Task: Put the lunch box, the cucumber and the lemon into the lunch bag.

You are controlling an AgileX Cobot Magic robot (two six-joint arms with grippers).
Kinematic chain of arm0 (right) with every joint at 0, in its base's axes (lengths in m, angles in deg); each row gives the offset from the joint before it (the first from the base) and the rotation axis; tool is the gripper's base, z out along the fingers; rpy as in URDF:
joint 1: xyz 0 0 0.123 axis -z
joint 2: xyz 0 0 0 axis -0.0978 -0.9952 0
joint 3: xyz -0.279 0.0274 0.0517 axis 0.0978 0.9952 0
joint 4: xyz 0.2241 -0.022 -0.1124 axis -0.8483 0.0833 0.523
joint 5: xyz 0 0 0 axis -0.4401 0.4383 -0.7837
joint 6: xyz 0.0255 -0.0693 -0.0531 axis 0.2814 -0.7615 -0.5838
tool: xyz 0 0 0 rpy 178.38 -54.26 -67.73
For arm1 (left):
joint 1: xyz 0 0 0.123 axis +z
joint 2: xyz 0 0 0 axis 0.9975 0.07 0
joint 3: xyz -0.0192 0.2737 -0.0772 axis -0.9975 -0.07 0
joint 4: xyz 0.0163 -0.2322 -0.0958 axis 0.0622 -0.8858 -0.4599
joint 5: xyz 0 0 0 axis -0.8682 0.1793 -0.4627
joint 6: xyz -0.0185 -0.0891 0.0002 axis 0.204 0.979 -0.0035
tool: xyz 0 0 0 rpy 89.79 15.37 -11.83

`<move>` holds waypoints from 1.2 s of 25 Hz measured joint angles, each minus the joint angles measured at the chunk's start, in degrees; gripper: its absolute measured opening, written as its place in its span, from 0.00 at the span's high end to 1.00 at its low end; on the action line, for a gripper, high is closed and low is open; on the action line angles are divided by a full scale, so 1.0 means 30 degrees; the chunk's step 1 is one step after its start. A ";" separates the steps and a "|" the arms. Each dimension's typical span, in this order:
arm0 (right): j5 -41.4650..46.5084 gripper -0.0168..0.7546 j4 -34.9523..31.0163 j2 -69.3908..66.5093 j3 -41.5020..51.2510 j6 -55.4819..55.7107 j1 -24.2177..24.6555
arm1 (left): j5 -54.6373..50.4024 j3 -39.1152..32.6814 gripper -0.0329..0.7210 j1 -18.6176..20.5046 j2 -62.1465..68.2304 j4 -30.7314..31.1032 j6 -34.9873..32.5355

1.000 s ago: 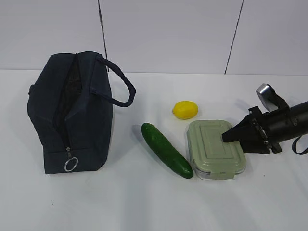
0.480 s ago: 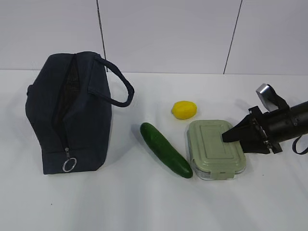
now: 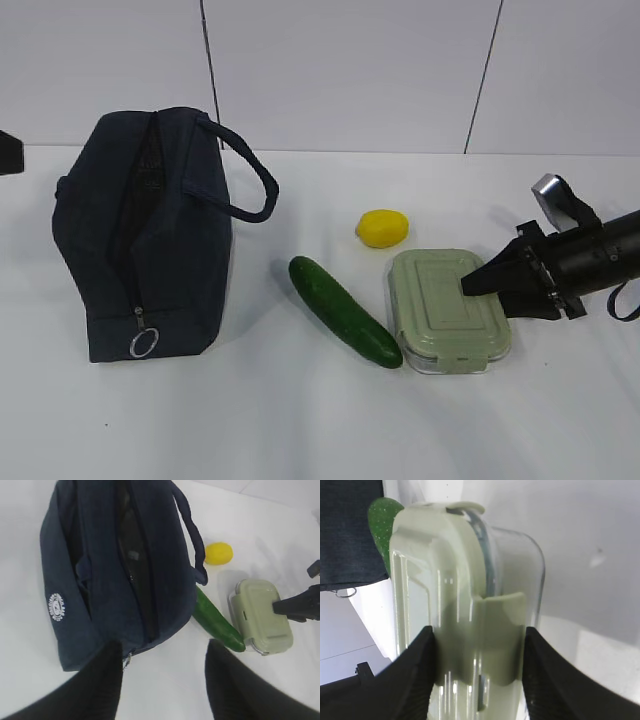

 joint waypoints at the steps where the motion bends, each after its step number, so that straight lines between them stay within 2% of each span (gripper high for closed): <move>1: 0.0000 0.49 0.0000 0.0000 0.0000 0.0000 0.0000 | 0.0097 0.0000 0.46 0.0000 0.0540 -0.0641 -0.0448; 5: 0.0000 0.49 0.0000 0.0000 0.0000 0.0000 0.0000 | 0.0321 0.0000 0.42 0.1015 0.2790 -0.3532 -0.2875; 8: 0.0000 0.49 0.0000 0.0000 0.0000 0.0000 0.0000 | 0.0364 0.0000 0.42 0.2630 0.3891 -0.5470 -0.4853; 13: 0.0000 0.49 0.0000 0.0000 0.0000 0.0000 0.0000 | -0.0902 0.1185 0.42 0.4764 0.5674 -0.5732 -0.6641; 19: 0.0000 0.49 0.0000 0.0000 0.0000 0.0000 0.0000 | -0.3558 0.4039 0.42 0.5020 0.9072 -0.5853 -0.7442; 30: 0.0000 0.49 0.0000 0.0000 0.0000 0.0000 0.0000 | -0.4317 0.7556 0.42 0.4901 1.2762 -0.6763 -0.7694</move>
